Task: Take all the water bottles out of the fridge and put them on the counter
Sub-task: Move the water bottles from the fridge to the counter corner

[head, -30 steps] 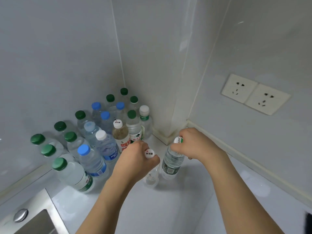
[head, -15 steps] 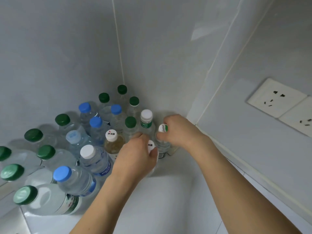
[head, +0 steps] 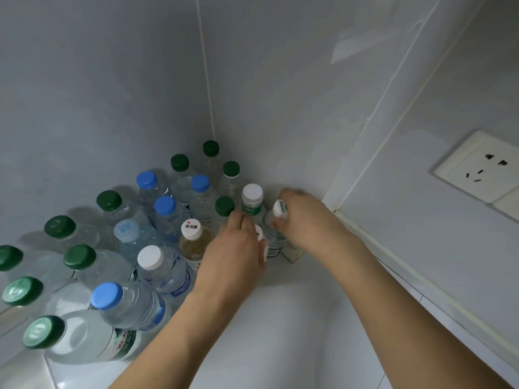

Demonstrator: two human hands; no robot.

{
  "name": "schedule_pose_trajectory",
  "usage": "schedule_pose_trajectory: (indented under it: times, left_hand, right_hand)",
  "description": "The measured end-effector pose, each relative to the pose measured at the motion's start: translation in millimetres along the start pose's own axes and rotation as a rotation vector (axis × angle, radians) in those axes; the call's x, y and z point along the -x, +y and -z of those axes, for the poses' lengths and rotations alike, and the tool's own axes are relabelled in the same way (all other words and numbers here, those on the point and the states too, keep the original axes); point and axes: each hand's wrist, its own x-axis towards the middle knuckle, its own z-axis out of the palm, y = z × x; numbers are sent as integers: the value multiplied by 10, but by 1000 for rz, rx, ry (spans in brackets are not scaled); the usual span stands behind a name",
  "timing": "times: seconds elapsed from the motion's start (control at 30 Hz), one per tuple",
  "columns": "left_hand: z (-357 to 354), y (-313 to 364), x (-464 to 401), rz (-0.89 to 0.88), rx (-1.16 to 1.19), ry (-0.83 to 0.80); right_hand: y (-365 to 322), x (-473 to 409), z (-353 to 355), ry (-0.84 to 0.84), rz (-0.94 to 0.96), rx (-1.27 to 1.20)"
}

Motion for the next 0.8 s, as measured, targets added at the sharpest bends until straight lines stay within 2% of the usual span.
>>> schedule_pose_trajectory:
  times: [0.4, 0.57, 0.8]
  left_hand:
    - [-50, -48, -66, 3, 20, -37]
    - [5, -3, -9, 44, 77, -93]
    - [260, 161, 134, -30, -32, -125]
  right_hand:
    - [80, 86, -85, 3, -135, -283]
    - [13, 406, -52, -3, -186, -243]
    - [-2, 1198, 194, 46, -273, -196]
